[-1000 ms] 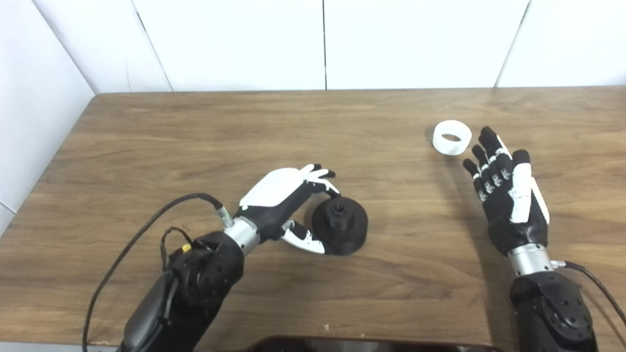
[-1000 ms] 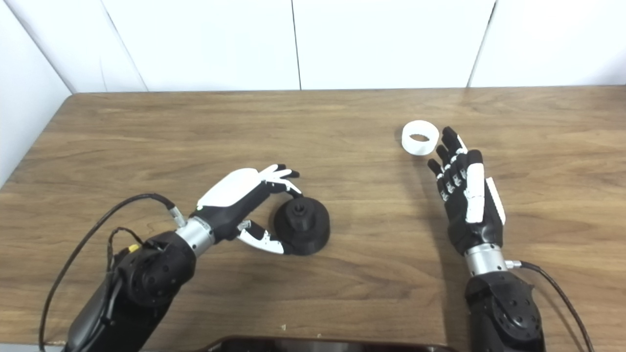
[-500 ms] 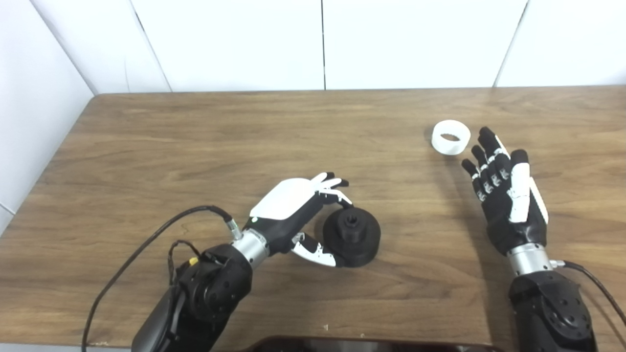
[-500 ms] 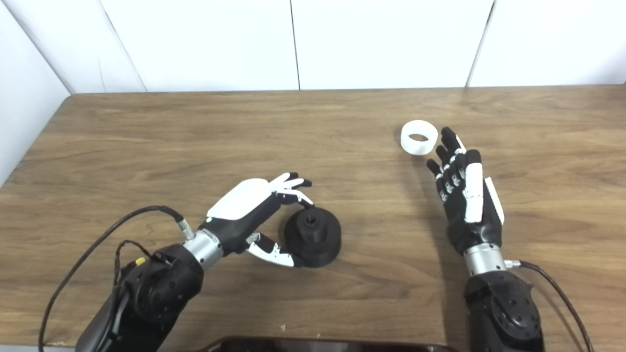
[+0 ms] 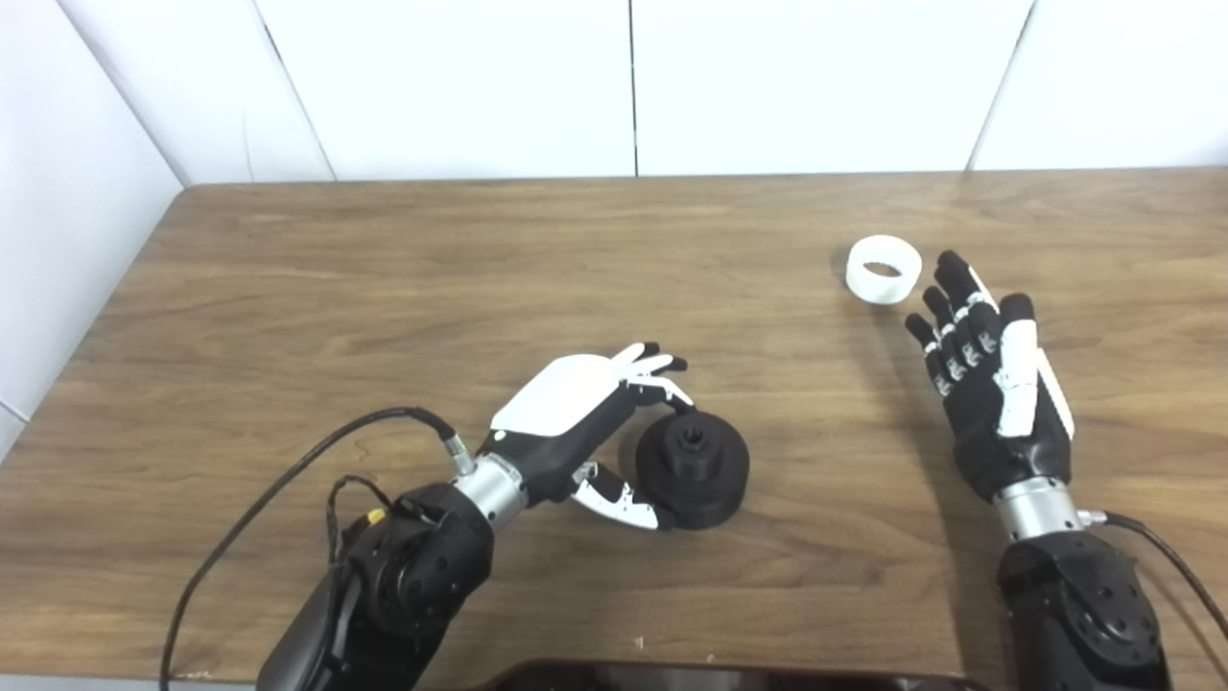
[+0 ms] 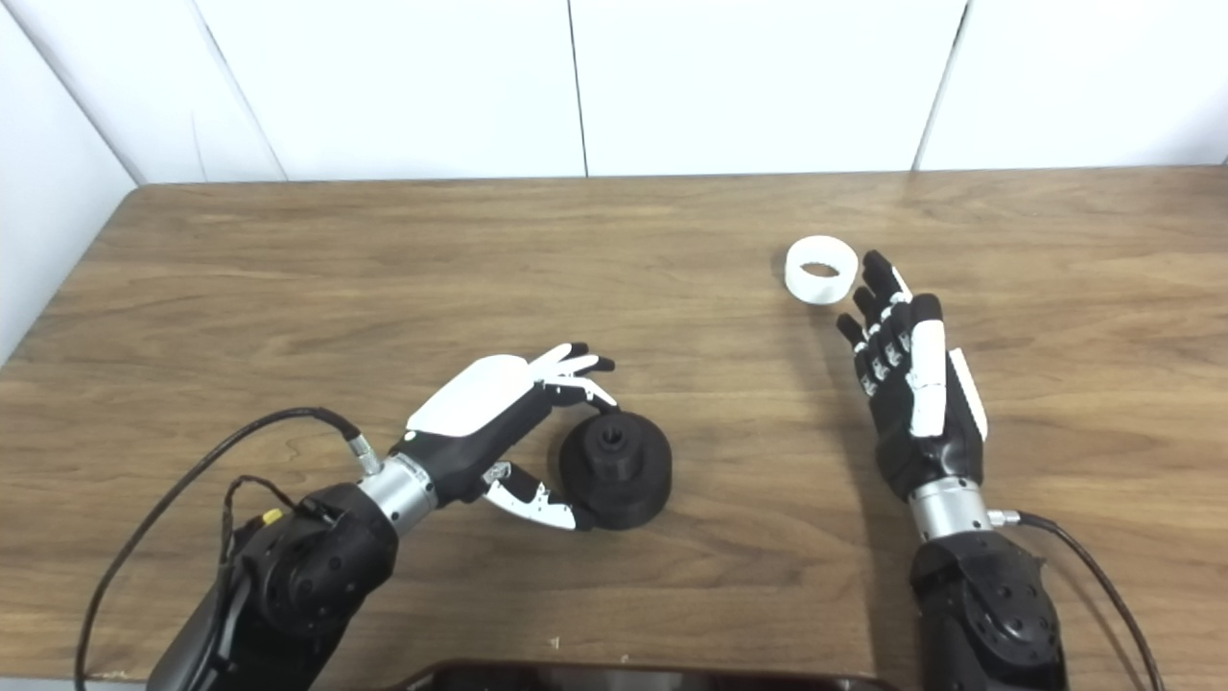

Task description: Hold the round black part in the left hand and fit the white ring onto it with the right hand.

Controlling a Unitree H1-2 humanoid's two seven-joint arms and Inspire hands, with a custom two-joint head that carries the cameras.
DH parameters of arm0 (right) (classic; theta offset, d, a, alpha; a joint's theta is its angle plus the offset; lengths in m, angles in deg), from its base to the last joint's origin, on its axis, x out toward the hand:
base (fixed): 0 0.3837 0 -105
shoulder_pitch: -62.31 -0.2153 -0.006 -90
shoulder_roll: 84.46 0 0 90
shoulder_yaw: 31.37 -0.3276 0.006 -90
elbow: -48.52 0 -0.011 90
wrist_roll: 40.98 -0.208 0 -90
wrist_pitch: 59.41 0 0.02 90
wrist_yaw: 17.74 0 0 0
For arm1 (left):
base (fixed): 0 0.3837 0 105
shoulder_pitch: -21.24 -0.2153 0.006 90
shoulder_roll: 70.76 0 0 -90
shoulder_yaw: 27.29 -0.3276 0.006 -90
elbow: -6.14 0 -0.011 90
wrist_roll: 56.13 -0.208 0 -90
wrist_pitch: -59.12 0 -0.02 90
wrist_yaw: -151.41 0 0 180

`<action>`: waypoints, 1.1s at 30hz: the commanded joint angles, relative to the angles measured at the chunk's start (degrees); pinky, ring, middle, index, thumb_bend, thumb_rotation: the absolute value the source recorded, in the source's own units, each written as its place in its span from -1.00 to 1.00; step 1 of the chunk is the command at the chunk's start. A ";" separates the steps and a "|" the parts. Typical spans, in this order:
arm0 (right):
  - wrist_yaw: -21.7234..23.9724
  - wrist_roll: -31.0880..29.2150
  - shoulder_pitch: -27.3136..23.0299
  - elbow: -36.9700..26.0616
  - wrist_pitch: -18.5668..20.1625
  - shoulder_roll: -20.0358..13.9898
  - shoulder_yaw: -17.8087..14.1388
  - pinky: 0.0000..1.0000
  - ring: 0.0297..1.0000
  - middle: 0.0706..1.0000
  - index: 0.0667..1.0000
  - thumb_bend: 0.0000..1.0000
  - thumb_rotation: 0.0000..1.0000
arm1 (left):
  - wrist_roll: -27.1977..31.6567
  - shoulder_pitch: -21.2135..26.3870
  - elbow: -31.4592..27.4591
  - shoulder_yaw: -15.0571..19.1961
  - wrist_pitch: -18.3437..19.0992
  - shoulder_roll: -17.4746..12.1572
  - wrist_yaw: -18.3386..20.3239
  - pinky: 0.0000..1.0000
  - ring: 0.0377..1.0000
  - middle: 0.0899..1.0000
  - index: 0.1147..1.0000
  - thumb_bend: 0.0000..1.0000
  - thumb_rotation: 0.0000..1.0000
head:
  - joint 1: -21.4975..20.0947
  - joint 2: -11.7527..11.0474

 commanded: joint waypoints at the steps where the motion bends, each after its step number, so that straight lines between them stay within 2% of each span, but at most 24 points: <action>1: 0.29 -0.22 -1.62 -1.95 -0.86 0.09 -0.01 0.93 1.00 0.99 0.87 0.14 1.00 | -0.96 0.01 0.08 0.29 -0.29 -0.82 0.46 0.66 1.00 0.88 0.41 0.80 -0.73 | 0.14 0.21; 6: 0.32 -0.39 -1.50 -2.09 -0.70 0.11 0.02 0.92 1.00 0.99 0.87 0.13 1.00 | -1.63 -0.07 -0.05 0.61 -0.32 -1.09 0.69 0.63 1.00 0.90 0.61 0.96 -0.67 | 0.21 0.33; 11: 0.28 -0.43 -1.45 -2.00 -0.59 0.18 0.01 0.92 1.00 0.99 0.87 0.12 1.00 | -1.35 -0.30 -0.23 1.05 -0.24 -1.22 0.94 0.66 1.00 0.90 0.70 1.00 -0.64 | 0.24 0.47; 21: 0.26 -0.29 -1.49 -1.40 -0.93 0.28 -0.02 0.93 0.99 0.99 0.86 0.13 1.00 | -1.17 -0.22 -0.30 1.64 -0.23 -1.14 1.53 0.68 1.00 0.91 0.79 1.00 -0.63 | 0.30 0.71; 26: 0.33 -0.18 -1.64 -1.11 -1.13 0.18 -0.04 0.92 0.99 0.99 0.86 0.14 1.00 | -0.89 -0.28 -0.41 2.02 -0.74 -0.85 1.54 0.67 1.00 0.91 0.77 1.00 -0.63 | 0.51 0.70; 33: 0.73 -0.44 -1.84 -0.51 -1.58 0.03 -0.06 0.94 1.00 0.99 0.87 0.13 1.00 | -1.57 1.27 -2.86 2.31 1.35 -0.54 4.26 0.67 1.00 0.91 0.74 0.99 -0.59 | 1.18 0.47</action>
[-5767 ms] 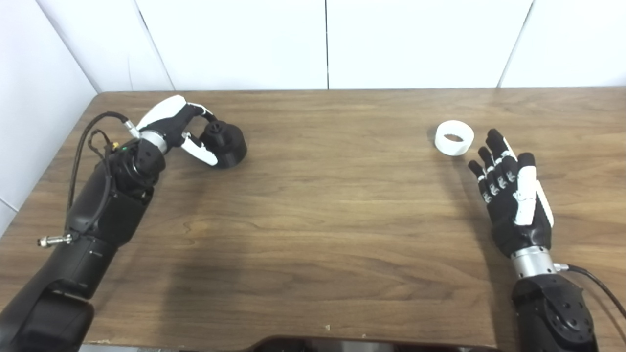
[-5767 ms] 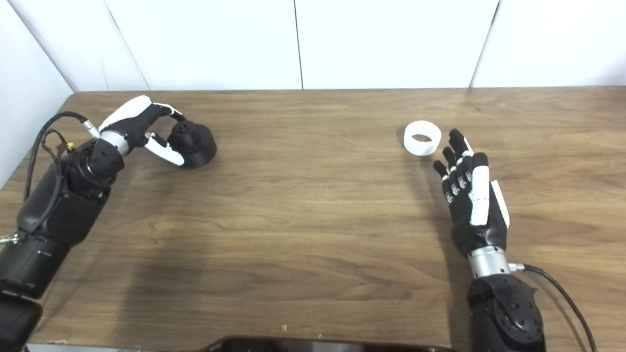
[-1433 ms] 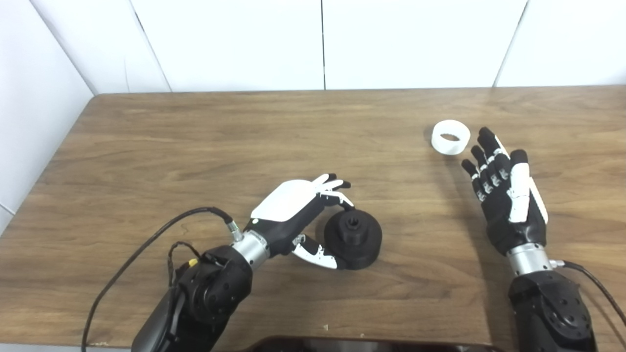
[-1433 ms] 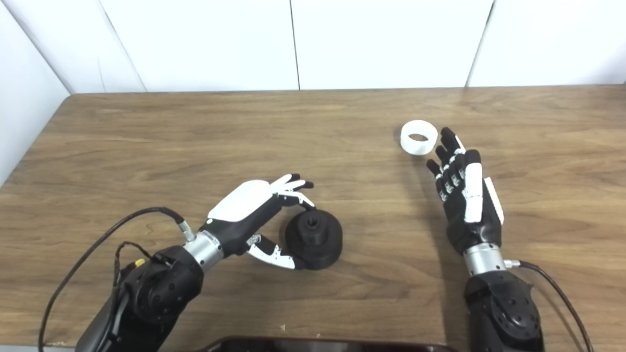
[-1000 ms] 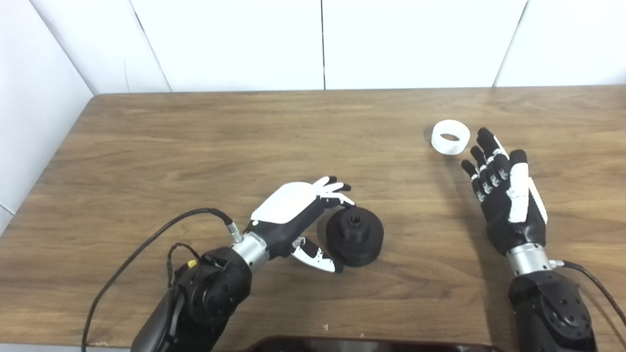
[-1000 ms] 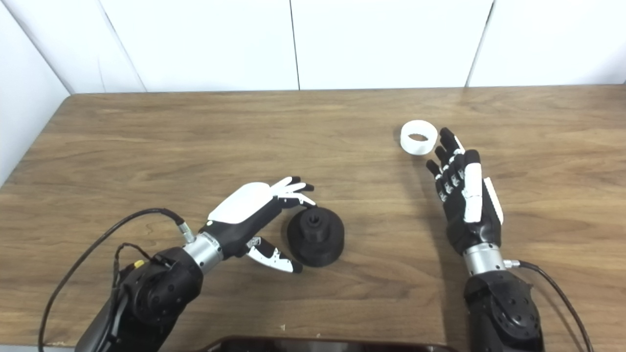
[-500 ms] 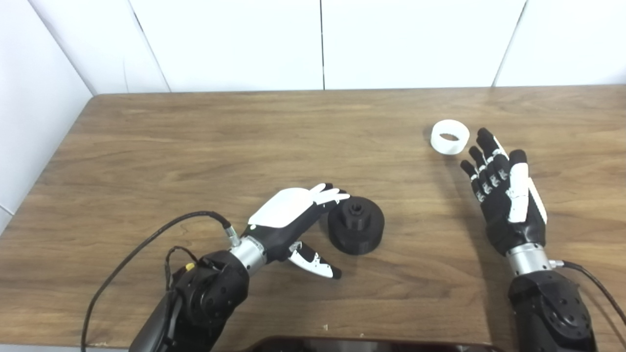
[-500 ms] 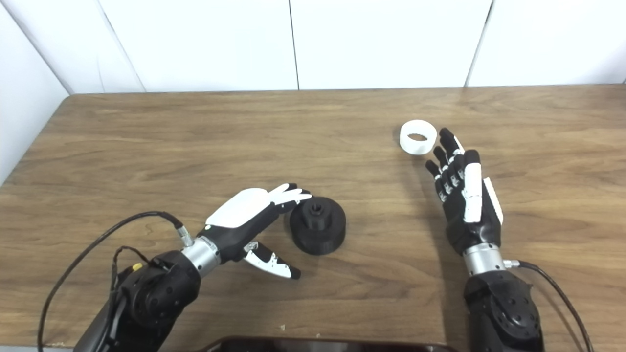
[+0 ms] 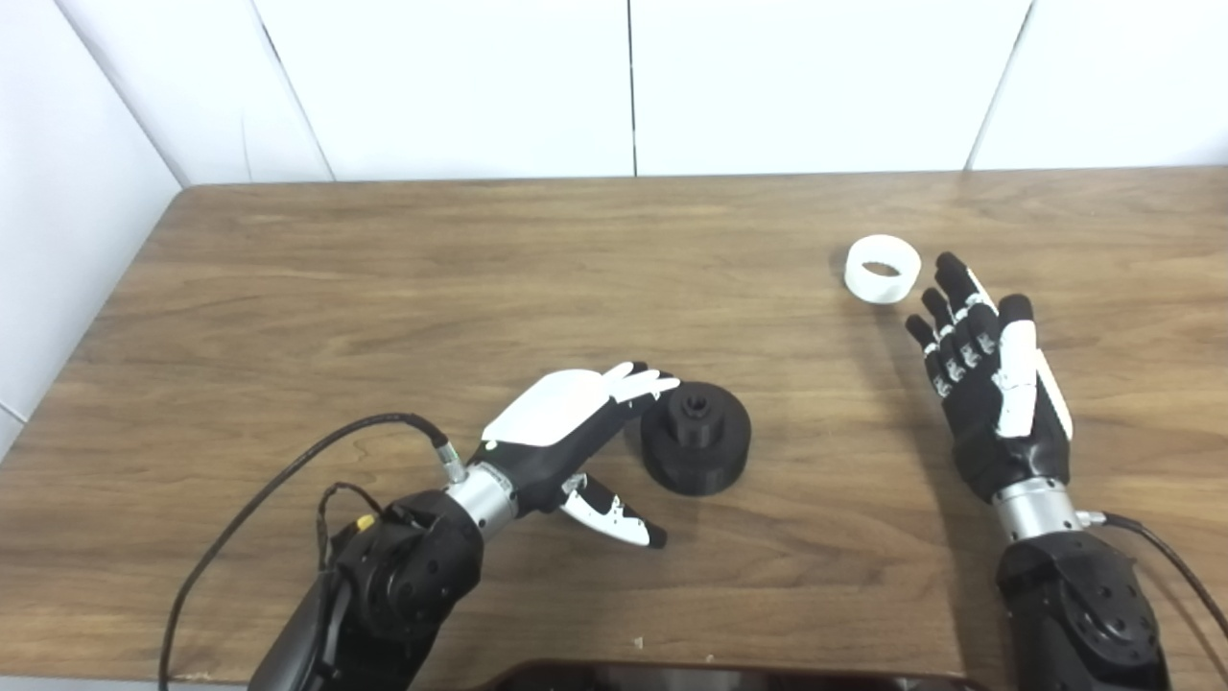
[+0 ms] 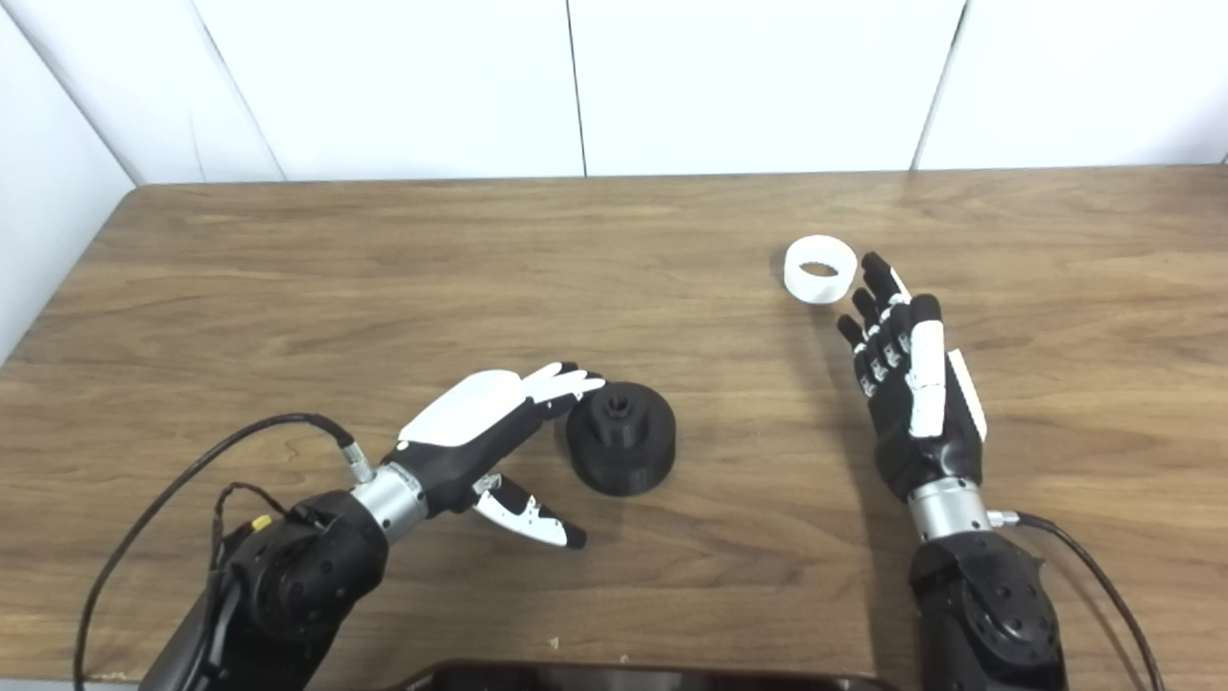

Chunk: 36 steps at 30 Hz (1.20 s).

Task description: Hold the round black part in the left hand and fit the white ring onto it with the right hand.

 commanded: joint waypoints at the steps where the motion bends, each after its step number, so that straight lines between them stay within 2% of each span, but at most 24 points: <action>1: 0.79 -0.22 -1.85 -0.77 -1.87 -0.02 0.03 0.94 1.00 0.99 0.87 0.13 1.00 | -0.81 2.46 -2.11 0.76 0.77 -0.29 0.59 0.67 1.00 0.91 0.74 0.99 -0.59 | 0.04 0.03; 12: 0.78 0.08 -1.50 -0.19 -2.33 0.37 0.53 0.91 1.00 0.98 0.88 0.11 1.00 | 0.68 7.43 -4.08 2.79 5.48 0.01 5.50 0.74 1.00 0.89 0.73 0.94 -0.65 | 0.11 0.04; 17: 0.72 0.45 -1.56 0.43 -2.91 0.42 0.59 0.91 1.00 0.98 0.88 0.11 1.00 | -0.07 9.02 -3.44 2.73 5.95 0.12 5.32 0.73 1.00 0.88 0.72 0.97 -0.64 | 0.07 0.03; 29: 0.48 0.24 -1.15 -0.42 -2.58 0.56 0.30 0.91 0.99 0.98 0.88 0.13 1.00 | 0.98 11.45 4.57 2.60 4.99 0.08 3.84 0.75 1.00 0.91 0.74 0.96 -0.64 | -0.19 0.12; 36: 0.22 0.25 -0.94 -1.10 -2.00 0.69 0.14 0.95 1.00 0.99 0.88 0.14 1.00 | 1.17 13.18 8.43 1.79 4.87 -0.88 4.71 0.76 1.00 0.94 0.76 1.00 -0.63 | -0.43 0.38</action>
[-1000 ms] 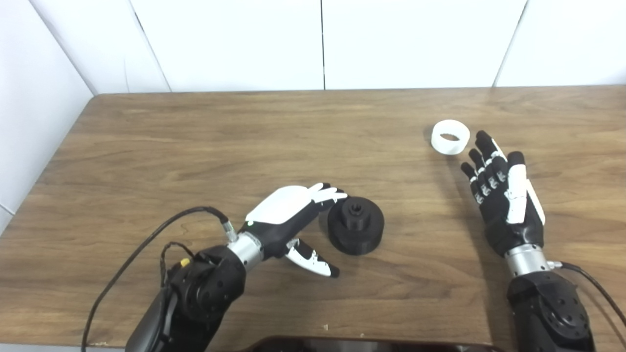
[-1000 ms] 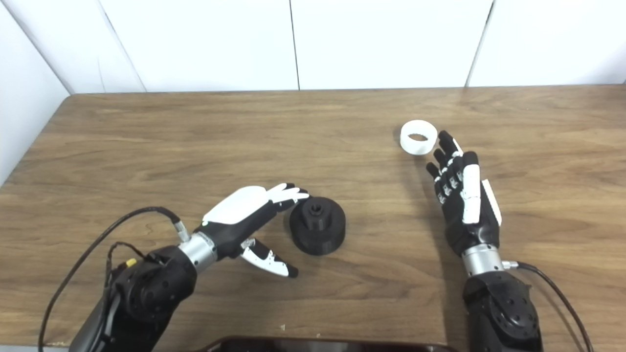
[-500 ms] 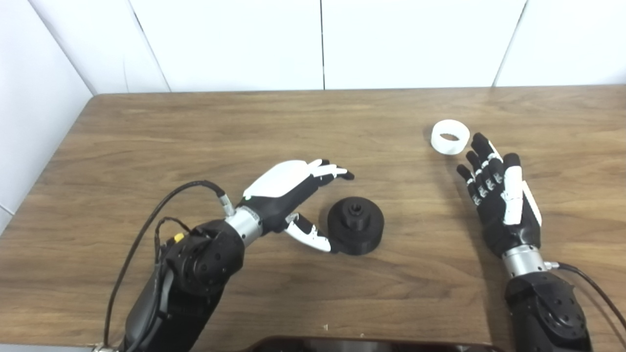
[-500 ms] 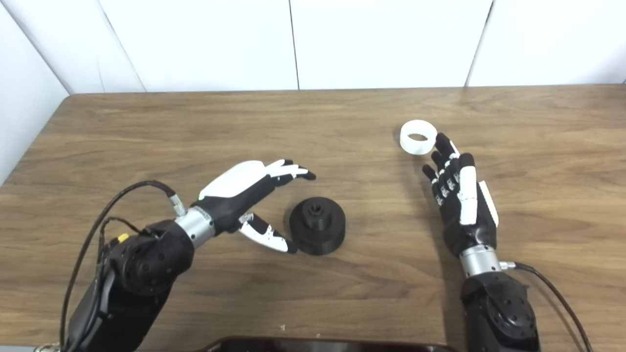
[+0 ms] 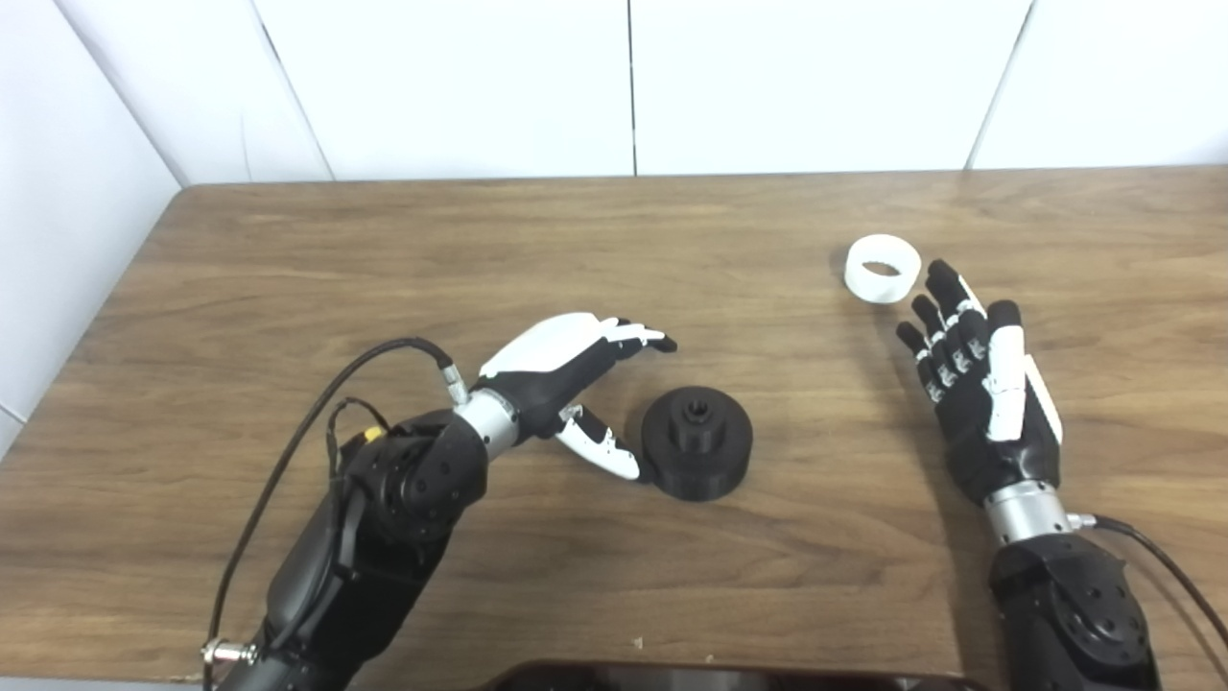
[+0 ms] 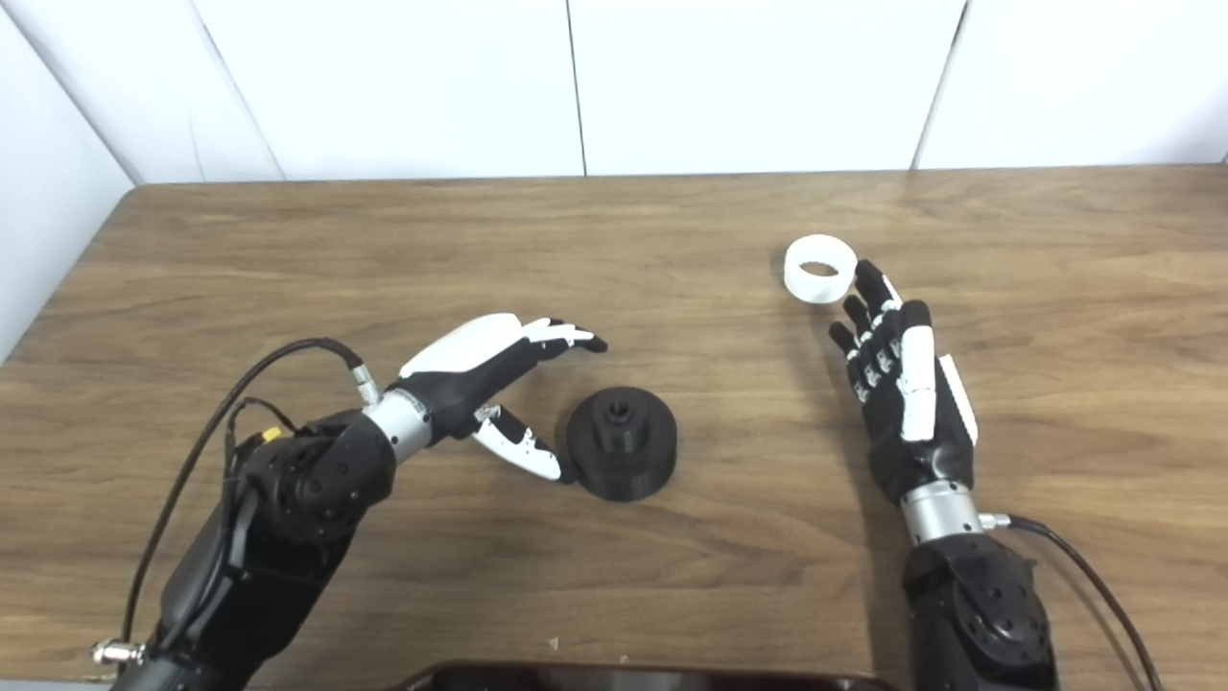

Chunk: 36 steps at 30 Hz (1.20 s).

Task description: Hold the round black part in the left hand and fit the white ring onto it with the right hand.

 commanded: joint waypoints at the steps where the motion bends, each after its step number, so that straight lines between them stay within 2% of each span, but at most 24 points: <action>1: -0.02 -0.21 -1.01 -2.42 -1.23 0.35 -0.23 0.94 1.00 0.98 0.87 0.14 1.00 | 0.05 2.87 -0.34 0.23 -0.70 -1.08 -0.38 0.77 1.00 0.95 0.77 1.00 -0.62 | 0.00 0.08; 17: 0.42 -0.93 -1.34 -2.04 -1.33 0.00 -0.69 0.95 1.00 0.99 0.88 0.11 1.00 | 1.15 3.49 -0.48 -0.92 0.78 -1.70 2.63 0.82 1.00 1.00 0.84 1.00 -0.57 | 0.13 0.42; 36: 0.30 -1.17 -1.64 -2.38 -0.52 -0.34 -0.71 0.94 1.00 0.99 0.86 0.10 1.00 | 3.14 3.05 -3.21 -1.52 4.14 -1.57 5.26 0.81 1.00 1.00 0.81 1.00 -0.52 | 0.43 1.63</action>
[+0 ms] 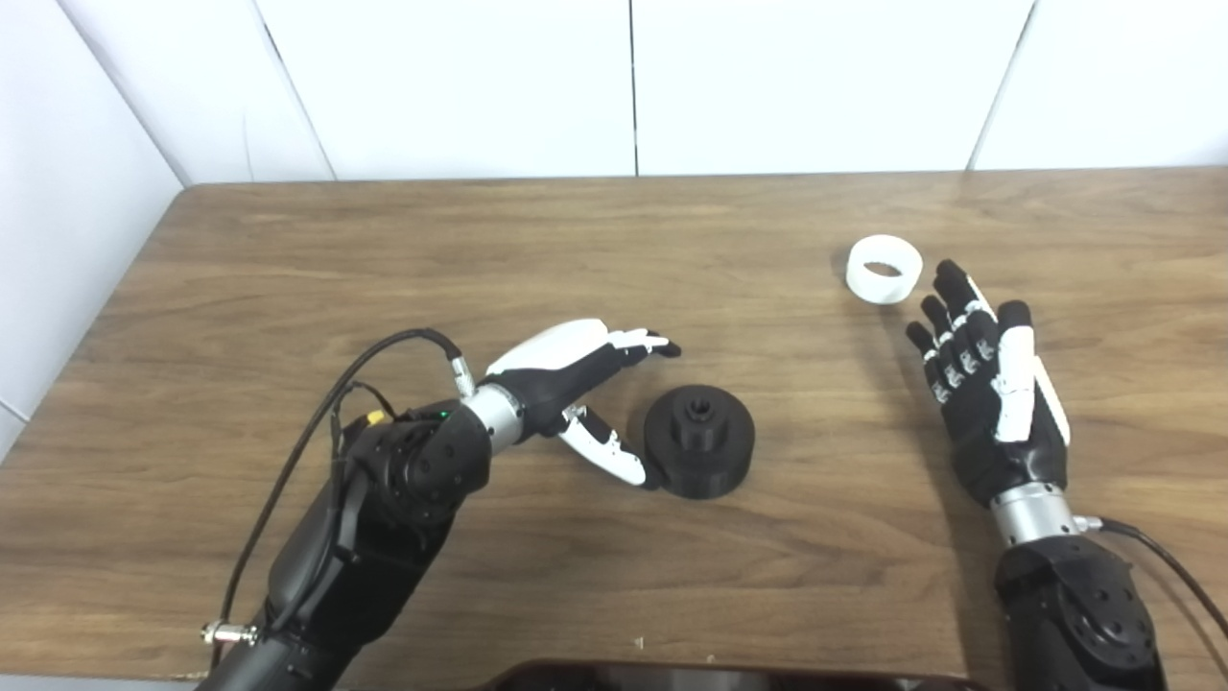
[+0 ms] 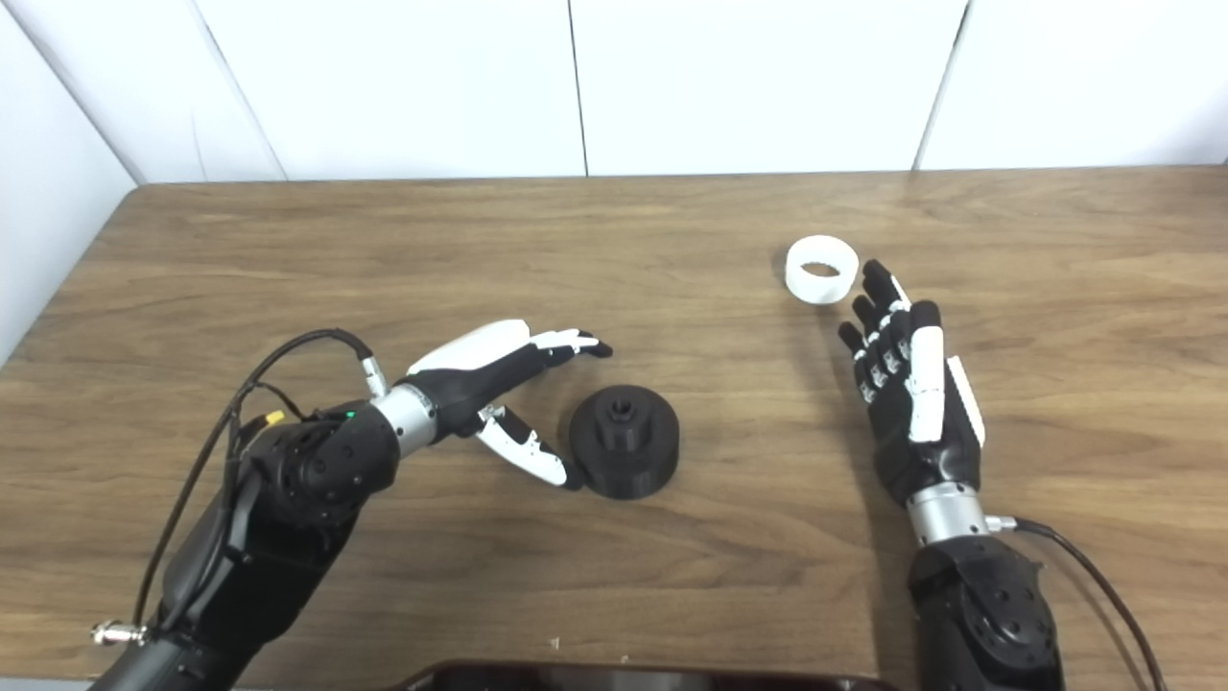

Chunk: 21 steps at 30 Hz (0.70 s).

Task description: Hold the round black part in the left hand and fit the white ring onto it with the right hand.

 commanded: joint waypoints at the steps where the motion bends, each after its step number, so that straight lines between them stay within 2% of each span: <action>1: 0.39 -0.17 -1.80 -2.10 -0.90 -0.20 -0.09 0.94 1.00 0.99 0.87 0.09 1.00 | 0.90 1.73 -1.74 -0.49 0.63 -0.76 1.02 0.82 1.00 1.00 0.81 1.00 -0.51 | 0.07 0.05; 10: 0.00 -0.20 -1.84 -2.44 -0.17 -0.01 -0.20 0.93 1.00 1.00 0.87 0.12 1.00 | 1.06 1.67 -2.57 -0.38 1.74 -0.45 2.70 0.85 1.00 1.00 0.81 1.00 -0.51 | 0.04 0.52; 21: -0.89 0.26 -1.90 -3.74 1.33 -0.03 -0.70 0.92 1.00 0.99 0.84 0.18 1.00 | 1.03 1.11 -1.78 -1.62 1.09 -0.18 1.47 0.81 1.00 1.00 0.79 1.00 -0.52 | -0.15 0.81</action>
